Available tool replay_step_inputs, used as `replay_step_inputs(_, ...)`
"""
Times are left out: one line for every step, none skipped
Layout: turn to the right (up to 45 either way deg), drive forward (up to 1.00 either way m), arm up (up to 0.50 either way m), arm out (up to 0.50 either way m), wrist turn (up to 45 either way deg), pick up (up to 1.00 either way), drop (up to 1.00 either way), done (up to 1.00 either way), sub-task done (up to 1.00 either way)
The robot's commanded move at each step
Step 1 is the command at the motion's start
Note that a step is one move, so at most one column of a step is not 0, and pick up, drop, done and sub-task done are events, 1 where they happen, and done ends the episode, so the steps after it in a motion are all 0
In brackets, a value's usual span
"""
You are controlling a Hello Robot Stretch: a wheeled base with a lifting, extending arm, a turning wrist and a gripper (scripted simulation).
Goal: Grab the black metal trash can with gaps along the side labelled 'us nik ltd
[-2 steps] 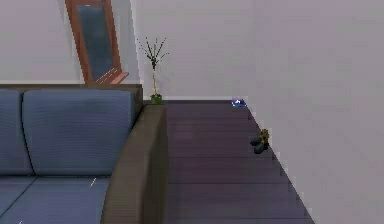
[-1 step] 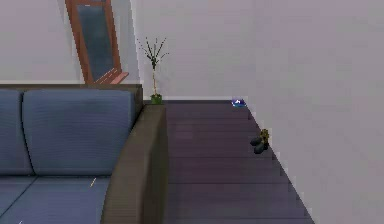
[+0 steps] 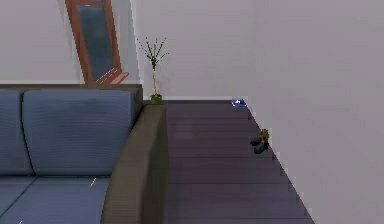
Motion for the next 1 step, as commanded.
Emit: replay_step_inputs(0.0,0.0,0.0,0.0,45.0,0.0,0.0,0.0,0.0)
